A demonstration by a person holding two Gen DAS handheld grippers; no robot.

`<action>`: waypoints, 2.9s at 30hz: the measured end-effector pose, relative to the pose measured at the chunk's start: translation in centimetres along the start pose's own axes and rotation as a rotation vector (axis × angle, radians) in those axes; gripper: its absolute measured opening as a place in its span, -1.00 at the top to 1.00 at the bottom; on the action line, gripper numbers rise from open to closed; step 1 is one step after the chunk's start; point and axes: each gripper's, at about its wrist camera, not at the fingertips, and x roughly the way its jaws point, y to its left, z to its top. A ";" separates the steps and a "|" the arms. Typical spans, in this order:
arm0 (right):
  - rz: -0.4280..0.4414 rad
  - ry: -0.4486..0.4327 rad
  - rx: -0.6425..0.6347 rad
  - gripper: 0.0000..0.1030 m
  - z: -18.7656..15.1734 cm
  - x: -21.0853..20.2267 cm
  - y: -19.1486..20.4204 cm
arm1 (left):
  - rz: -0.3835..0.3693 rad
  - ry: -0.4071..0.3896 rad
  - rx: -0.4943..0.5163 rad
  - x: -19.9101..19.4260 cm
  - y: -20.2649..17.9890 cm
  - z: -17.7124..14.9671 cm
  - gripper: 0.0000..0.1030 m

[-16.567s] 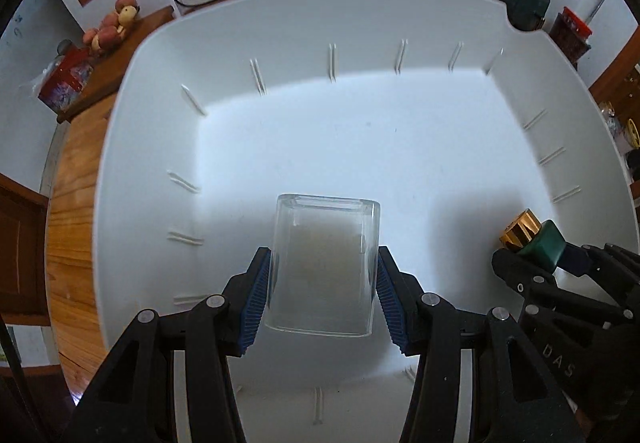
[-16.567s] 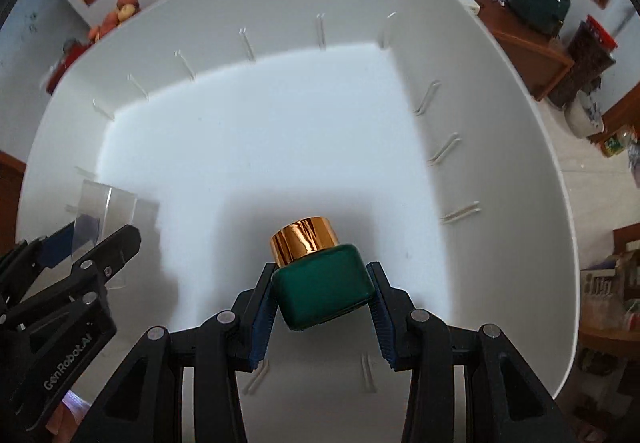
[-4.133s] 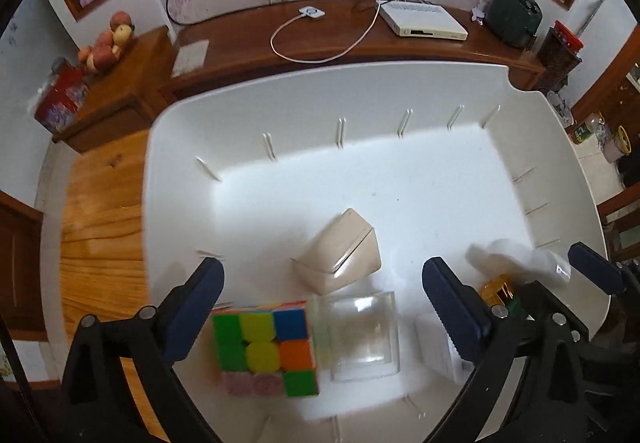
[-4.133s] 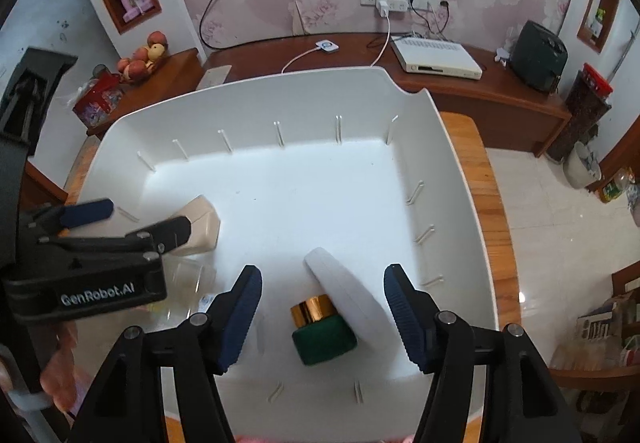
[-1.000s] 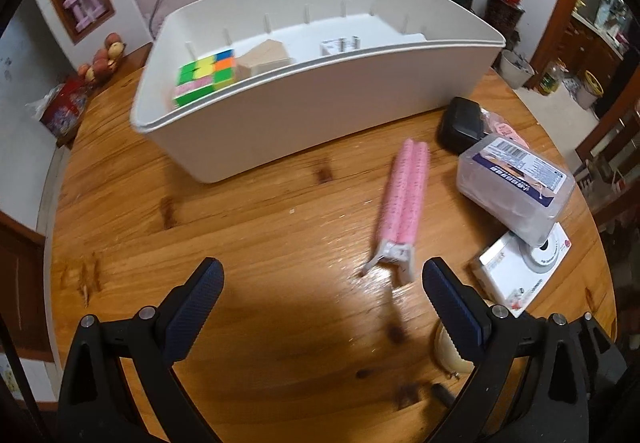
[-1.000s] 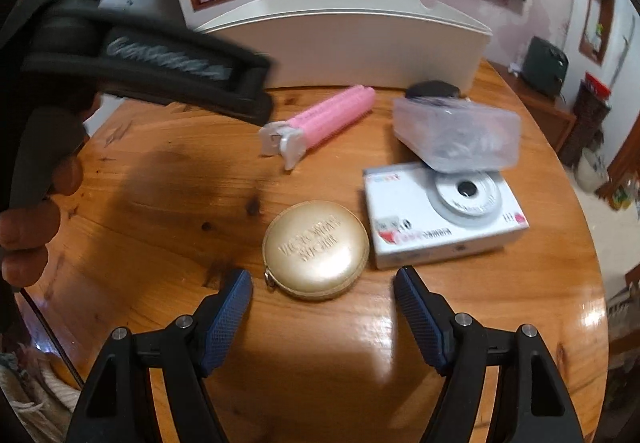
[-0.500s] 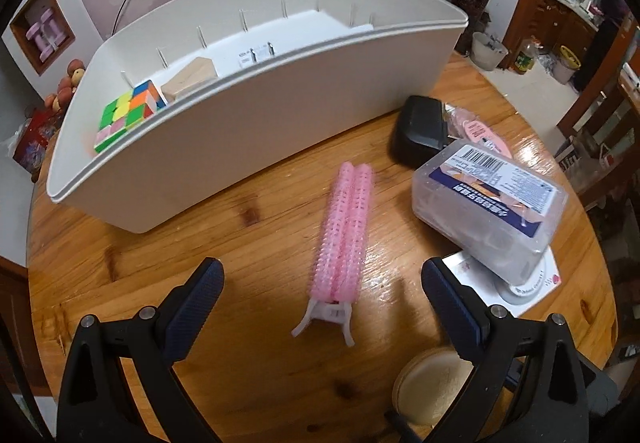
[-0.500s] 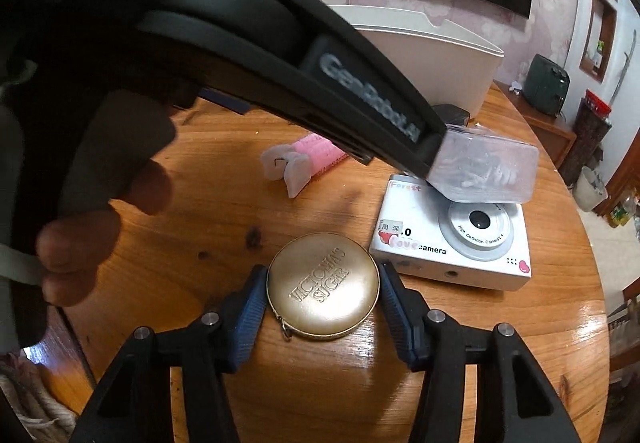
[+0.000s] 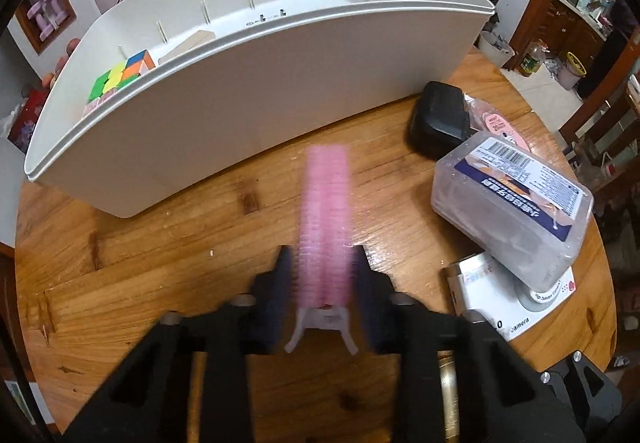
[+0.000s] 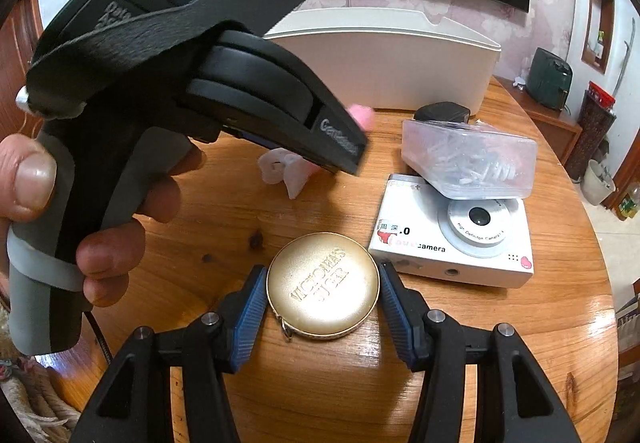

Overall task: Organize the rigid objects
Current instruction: 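Grasp the pink hair roller with the left tool while the right tool grasps the gold round compact, then carry the roller and compact into the white bin and open both tools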

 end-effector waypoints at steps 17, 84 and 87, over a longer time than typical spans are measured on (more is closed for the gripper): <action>-0.072 -0.068 -0.055 -0.07 1.3 -3.1 0.4 | 0.148 -0.125 -0.060 -9.6 2.6 -1.3 0.44; -0.180 0.274 0.189 -0.08 26.0 13.4 -10.2 | 0.163 -0.043 -0.221 1.7 9.6 15.0 0.41; -0.175 0.282 0.184 -0.09 25.8 13.6 -10.0 | 0.129 -0.021 -0.231 2.1 9.6 14.8 0.22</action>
